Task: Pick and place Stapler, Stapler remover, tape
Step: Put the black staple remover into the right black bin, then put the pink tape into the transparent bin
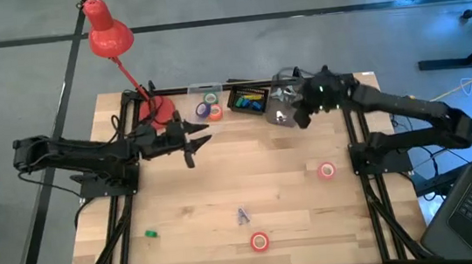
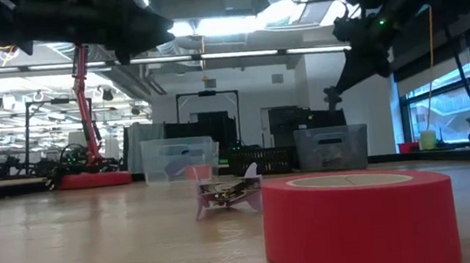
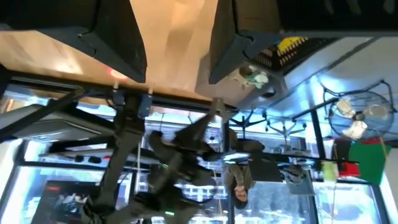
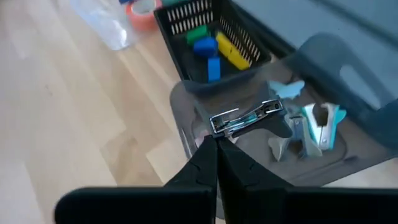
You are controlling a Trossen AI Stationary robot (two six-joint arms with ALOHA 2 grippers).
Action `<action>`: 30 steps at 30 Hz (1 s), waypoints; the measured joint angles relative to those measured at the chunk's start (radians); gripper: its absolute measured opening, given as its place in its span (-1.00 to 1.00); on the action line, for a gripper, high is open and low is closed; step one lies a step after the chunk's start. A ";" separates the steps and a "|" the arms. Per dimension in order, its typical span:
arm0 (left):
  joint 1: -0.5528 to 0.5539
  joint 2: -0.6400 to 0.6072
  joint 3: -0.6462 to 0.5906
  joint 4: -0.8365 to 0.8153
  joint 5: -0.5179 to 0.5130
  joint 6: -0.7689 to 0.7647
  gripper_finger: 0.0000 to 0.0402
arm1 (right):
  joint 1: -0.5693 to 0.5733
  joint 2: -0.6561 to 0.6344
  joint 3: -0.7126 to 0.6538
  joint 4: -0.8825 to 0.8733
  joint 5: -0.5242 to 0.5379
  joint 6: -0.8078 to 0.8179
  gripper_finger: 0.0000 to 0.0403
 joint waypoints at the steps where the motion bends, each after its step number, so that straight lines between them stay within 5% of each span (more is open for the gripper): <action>1: -0.003 -0.001 -0.004 0.000 0.001 -0.006 -0.18 | -0.038 0.025 0.026 -0.026 -0.044 -0.013 -1.00; 7: -0.011 -0.001 -0.005 0.000 0.006 -0.006 -0.18 | -0.147 0.215 0.123 -0.063 -0.164 -0.109 -1.00; 16: -0.011 -0.001 -0.005 0.000 0.006 -0.004 -0.18 | -0.198 0.475 0.177 -0.016 -0.190 -0.184 -1.00; 22: -0.011 -0.001 -0.005 0.000 0.007 -0.051 -0.18 | -0.215 0.501 0.178 0.065 -0.190 -0.183 -0.91; 30: -0.011 -0.001 -0.005 -0.001 0.007 -0.055 -0.18 | -0.214 0.456 0.179 0.046 -0.192 -0.176 -0.50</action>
